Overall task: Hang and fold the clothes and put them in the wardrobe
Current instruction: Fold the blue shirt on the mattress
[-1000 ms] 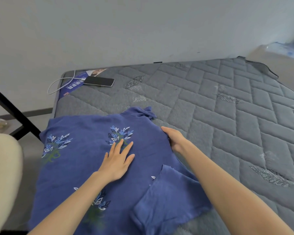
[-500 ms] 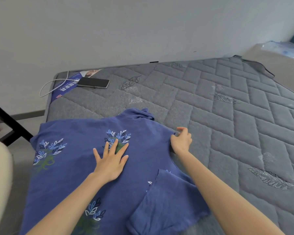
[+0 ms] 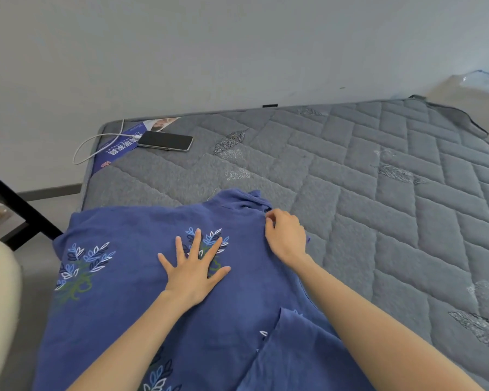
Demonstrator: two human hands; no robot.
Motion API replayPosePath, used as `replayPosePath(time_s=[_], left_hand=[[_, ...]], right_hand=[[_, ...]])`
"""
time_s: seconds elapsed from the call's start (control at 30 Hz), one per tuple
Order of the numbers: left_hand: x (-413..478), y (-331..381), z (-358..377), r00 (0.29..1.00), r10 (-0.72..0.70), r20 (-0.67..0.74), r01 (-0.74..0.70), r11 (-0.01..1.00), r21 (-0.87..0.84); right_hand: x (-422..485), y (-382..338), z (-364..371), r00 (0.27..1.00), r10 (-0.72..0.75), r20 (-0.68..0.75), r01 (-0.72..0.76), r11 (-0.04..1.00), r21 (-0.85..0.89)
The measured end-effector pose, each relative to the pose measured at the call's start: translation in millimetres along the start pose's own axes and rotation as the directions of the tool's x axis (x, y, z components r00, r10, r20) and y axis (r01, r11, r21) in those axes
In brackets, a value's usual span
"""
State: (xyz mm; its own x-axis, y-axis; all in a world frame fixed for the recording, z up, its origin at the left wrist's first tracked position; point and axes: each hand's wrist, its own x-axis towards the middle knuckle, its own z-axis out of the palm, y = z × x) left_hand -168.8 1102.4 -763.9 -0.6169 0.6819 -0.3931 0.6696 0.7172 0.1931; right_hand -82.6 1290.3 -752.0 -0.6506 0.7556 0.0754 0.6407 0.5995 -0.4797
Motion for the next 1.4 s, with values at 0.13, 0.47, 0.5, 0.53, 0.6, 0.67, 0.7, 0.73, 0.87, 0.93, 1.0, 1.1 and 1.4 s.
replayPosePath(time_s=[0.13,0.47,0.5,0.53,0.6,0.67,0.7,0.73,0.87,0.93,1.0,1.1,1.4], left_hand=[[9,-3,-5,1.000,-0.008,0.019,0.008,1.000,-0.016],[23,-7,-27,0.987,-0.017,0.160,0.027,0.998,-0.062],[24,-8,-29,0.985,-0.017,0.170,0.028,0.998,-0.062],[25,-9,-30,0.984,-0.015,0.180,0.027,0.998,-0.064],[26,-11,-33,0.981,-0.003,0.194,0.018,0.997,-0.075],[26,-12,-35,0.978,0.009,0.208,0.011,0.996,-0.091],[25,-13,-36,0.977,0.013,0.213,0.009,0.995,-0.102],[26,-14,-36,0.976,0.016,0.218,0.009,0.993,-0.114],[27,-17,-40,0.975,0.029,0.220,0.007,0.987,-0.163],[27,-20,-40,0.977,0.037,0.209,0.001,0.983,-0.182],[26,-24,-38,0.982,0.046,0.186,-0.009,0.980,-0.197],[22,-28,-33,0.991,0.050,0.125,-0.025,0.980,-0.197],[27,-18,-34,0.972,-0.014,-0.235,-0.074,0.929,-0.363]], right_hand=[[45,-13,2,0.995,0.060,0.086,-0.068,0.992,0.102],[107,-23,3,0.973,0.200,0.118,-0.228,0.919,0.321],[113,-30,-1,0.976,0.199,0.085,-0.216,0.904,0.370],[118,-36,-5,0.982,0.183,0.056,-0.190,0.894,0.407],[125,-48,-13,0.992,0.126,0.011,-0.117,0.886,0.449],[126,-58,-19,0.999,0.049,-0.018,-0.035,0.883,0.468],[126,-61,-22,0.999,-0.003,-0.035,0.019,0.888,0.459],[124,-63,-26,0.997,-0.061,-0.050,0.076,0.896,0.436],[109,-69,-45,0.955,-0.295,-0.031,0.295,0.934,0.204],[94,-70,-50,0.921,-0.389,0.026,0.386,0.919,0.078],[74,-67,-52,0.882,-0.436,0.178,0.445,0.896,-0.013],[46,-55,-52,0.797,-0.357,0.488,0.458,0.883,-0.103],[3,-22,-53,0.787,-0.174,0.592,0.190,0.981,0.036]])
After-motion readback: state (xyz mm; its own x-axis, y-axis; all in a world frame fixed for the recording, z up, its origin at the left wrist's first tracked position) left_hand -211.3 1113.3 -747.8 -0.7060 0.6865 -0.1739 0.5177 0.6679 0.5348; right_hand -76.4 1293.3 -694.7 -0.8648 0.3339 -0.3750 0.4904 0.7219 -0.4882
